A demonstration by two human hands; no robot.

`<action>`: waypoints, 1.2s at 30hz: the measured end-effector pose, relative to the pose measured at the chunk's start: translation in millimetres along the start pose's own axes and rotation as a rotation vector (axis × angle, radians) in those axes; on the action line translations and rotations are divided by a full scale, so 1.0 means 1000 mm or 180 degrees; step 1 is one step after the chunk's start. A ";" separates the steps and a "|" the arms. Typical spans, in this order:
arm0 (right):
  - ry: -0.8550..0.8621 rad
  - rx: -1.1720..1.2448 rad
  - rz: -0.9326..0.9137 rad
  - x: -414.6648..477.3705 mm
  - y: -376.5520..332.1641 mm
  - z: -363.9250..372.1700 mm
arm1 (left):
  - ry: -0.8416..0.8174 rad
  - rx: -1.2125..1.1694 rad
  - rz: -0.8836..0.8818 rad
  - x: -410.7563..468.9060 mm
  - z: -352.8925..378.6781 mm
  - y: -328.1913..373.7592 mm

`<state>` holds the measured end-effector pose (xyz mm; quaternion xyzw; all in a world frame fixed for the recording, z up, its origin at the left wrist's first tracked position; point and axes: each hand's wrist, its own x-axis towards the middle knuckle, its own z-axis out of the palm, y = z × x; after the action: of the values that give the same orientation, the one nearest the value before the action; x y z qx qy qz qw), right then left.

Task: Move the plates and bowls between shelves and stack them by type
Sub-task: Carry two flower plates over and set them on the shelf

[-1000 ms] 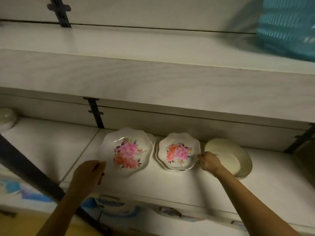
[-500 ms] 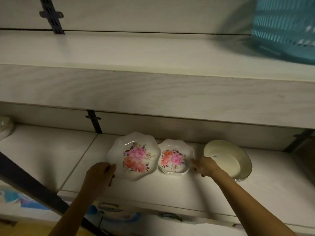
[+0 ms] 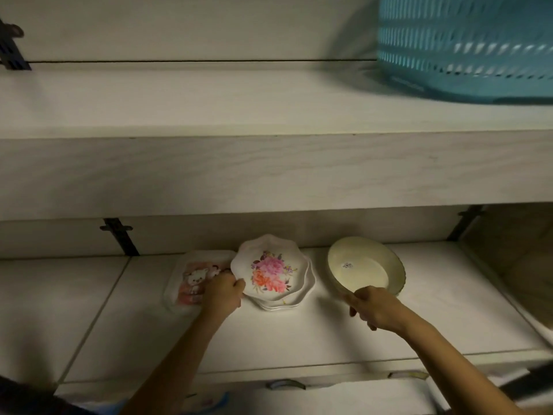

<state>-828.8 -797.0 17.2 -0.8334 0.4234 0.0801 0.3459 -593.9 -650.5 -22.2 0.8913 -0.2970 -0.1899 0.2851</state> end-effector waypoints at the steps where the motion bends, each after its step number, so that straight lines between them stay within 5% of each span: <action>1: 0.0005 0.0033 0.0028 -0.001 0.002 0.000 | -0.0030 0.0015 -0.0017 0.001 0.002 0.002; 19: -0.0024 -0.0130 -0.0077 -0.007 -0.007 -0.001 | 0.0237 0.1168 0.0490 -0.012 -0.001 0.009; 29: -0.0321 -0.0667 -0.0938 0.001 -0.060 0.017 | 0.0838 0.1137 0.0826 -0.068 -0.058 -0.032; 36: -0.0280 -0.1303 -0.1776 -0.007 -0.129 0.055 | 0.0768 0.1314 0.0369 -0.124 -0.091 -0.084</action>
<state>-726.0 -704.7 44.7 -0.9649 0.1391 0.1015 0.1982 -605.3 -479.6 16.2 0.9284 -0.3440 -0.0007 0.1407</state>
